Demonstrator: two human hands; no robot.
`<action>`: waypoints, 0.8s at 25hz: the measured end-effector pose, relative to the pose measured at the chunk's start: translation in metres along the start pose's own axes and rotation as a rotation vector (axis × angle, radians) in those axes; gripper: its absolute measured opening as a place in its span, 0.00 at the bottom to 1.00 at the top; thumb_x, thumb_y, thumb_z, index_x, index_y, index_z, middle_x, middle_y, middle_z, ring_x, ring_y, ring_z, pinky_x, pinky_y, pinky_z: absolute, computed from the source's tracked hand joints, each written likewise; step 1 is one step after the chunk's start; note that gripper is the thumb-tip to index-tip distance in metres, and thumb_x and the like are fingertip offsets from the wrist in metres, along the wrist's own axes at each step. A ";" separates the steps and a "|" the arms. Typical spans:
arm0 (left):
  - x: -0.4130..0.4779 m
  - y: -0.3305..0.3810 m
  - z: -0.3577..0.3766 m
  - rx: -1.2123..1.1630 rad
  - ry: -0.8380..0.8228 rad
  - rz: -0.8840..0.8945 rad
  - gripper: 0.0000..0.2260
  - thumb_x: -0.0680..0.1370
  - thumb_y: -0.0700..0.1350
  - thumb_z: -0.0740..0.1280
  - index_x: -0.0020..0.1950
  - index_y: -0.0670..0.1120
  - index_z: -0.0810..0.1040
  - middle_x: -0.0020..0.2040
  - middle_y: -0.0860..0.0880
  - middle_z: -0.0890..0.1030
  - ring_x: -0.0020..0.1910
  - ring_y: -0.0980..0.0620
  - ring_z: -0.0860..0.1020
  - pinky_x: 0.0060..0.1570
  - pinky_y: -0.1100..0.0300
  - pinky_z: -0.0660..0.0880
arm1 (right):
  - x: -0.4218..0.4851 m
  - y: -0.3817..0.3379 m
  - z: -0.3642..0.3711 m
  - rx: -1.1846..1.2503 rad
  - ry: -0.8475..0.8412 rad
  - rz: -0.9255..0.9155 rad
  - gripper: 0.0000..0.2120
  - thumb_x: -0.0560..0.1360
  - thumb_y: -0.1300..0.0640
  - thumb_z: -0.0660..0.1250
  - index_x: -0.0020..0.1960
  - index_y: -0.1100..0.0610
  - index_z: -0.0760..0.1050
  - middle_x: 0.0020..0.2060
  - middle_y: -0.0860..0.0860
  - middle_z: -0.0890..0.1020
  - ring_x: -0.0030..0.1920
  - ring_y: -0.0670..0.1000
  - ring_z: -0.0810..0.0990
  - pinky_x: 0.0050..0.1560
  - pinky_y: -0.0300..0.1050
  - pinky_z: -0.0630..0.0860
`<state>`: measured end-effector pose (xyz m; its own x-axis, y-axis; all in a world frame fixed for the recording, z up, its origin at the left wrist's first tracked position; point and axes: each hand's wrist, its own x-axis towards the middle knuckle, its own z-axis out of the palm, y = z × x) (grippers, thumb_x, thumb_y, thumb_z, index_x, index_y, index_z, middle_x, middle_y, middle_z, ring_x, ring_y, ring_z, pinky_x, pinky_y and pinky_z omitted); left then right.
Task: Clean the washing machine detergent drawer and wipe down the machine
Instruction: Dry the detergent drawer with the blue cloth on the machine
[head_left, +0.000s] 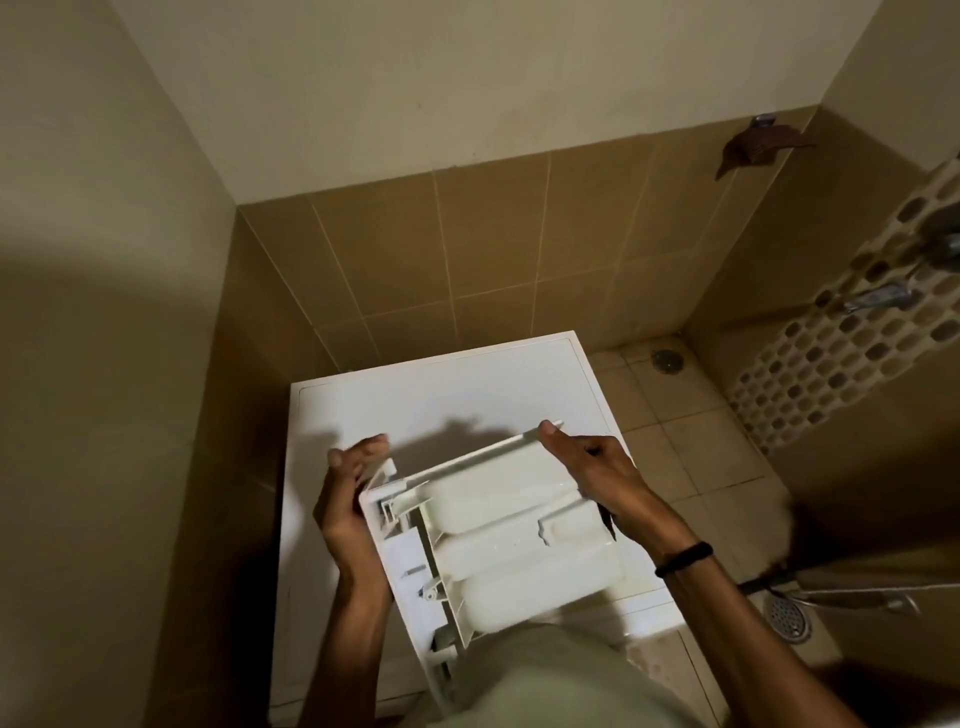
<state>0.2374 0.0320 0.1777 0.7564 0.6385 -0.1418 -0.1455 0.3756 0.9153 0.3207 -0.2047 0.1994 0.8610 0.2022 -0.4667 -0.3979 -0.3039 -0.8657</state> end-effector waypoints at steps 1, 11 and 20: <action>-0.004 -0.002 0.000 0.004 -0.079 0.124 0.23 0.85 0.52 0.60 0.39 0.37 0.81 0.43 0.44 0.86 0.51 0.46 0.83 0.58 0.55 0.74 | 0.005 0.001 0.003 -0.017 0.020 0.064 0.39 0.62 0.23 0.70 0.32 0.57 0.58 0.31 0.50 0.62 0.39 0.70 0.66 0.46 0.50 0.60; -0.015 0.018 0.003 0.202 -0.148 0.203 0.28 0.79 0.53 0.66 0.20 0.47 0.65 0.21 0.40 0.62 0.27 0.39 0.67 0.42 0.50 0.73 | 0.009 0.012 0.018 -0.468 0.552 -0.248 0.31 0.79 0.29 0.47 0.45 0.52 0.76 0.37 0.48 0.82 0.43 0.54 0.82 0.44 0.47 0.75; -0.027 0.024 0.009 0.120 -0.220 0.291 0.30 0.80 0.56 0.68 0.20 0.47 0.67 0.20 0.47 0.66 0.24 0.46 0.70 0.39 0.56 0.71 | -0.034 0.015 0.096 -0.850 -0.019 -1.057 0.19 0.85 0.48 0.57 0.70 0.57 0.73 0.66 0.53 0.77 0.68 0.54 0.73 0.69 0.56 0.68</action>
<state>0.2193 0.0180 0.2064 0.8155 0.5421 0.2029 -0.3083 0.1101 0.9449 0.2548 -0.1268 0.1850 0.6231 0.7055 0.3376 0.7683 -0.4713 -0.4332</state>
